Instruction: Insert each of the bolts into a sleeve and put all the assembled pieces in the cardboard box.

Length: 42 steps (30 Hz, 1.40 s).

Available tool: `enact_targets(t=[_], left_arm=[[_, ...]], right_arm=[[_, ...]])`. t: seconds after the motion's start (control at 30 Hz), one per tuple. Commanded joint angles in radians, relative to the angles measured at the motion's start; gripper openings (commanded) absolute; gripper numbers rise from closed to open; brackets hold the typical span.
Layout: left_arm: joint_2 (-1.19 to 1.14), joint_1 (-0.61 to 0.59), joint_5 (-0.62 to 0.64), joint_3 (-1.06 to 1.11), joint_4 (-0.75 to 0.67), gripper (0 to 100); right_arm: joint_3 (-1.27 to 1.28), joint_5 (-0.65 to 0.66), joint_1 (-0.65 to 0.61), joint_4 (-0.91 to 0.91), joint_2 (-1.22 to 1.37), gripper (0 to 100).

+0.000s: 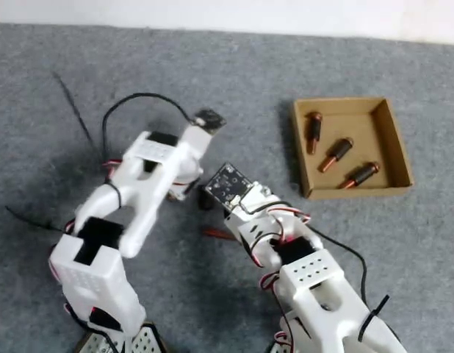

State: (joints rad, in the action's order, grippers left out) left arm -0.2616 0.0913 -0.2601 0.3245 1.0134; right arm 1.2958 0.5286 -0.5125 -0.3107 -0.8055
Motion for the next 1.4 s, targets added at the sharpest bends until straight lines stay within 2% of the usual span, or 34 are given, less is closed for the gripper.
enact_targets(t=[0.0,0.1,0.23,0.37,0.5,0.57,0.7,0.8,0.9,1.1,1.23,1.37], left_arm=[[0.15,-0.125,0.02,0.065,-0.037,1],[0.248,-0.16,0.063,0.171,-0.12,1],[0.348,-0.131,0.048,0.269,-0.166,1],[0.415,-0.104,-0.149,0.285,-0.16,1],[0.449,-0.186,-0.482,0.292,-0.114,1],[0.458,-0.24,-0.689,0.289,-0.068,1],[0.466,-0.343,-1.111,0.283,0.098,1],[0.458,-0.418,-1.307,0.243,0.215,1],[0.453,-0.463,-1.344,0.177,0.278,1],[0.331,-0.466,-1.338,0.045,0.282,1],[0.14,-0.466,-1.234,-0.147,0.288,1],[-0.044,-0.463,-1.198,-0.357,0.402,1]], right_arm=[[-0.01,-0.005,0.015,0.028,-0.03,0.5],[-0.01,-0.005,0.015,0.028,-0.03,0.5],[-0.01,-0.005,0.015,0.028,-0.03,0.5],[-0.01,-0.008,0.015,0.028,-0.03,0.5],[-0.007,-0.008,0.015,0.051,-0.028,0.5],[-0.007,-0.008,0.016,0.061,-0.028,0.5],[-0.007,-0.008,0.016,0.061,-0.028,0.5],[-0.007,-0.008,0.016,0.061,-0.028,0.5],[-0.005,-0.008,0.016,0.061,-0.028,0.5],[-0.005,-0.008,0.016,0.061,-0.028,0.5],[-0.005,-0.008,0.016,0.061,-0.028,0.5],[-0.005,-0.008,0.016,0.061,-0.028,0.5]])
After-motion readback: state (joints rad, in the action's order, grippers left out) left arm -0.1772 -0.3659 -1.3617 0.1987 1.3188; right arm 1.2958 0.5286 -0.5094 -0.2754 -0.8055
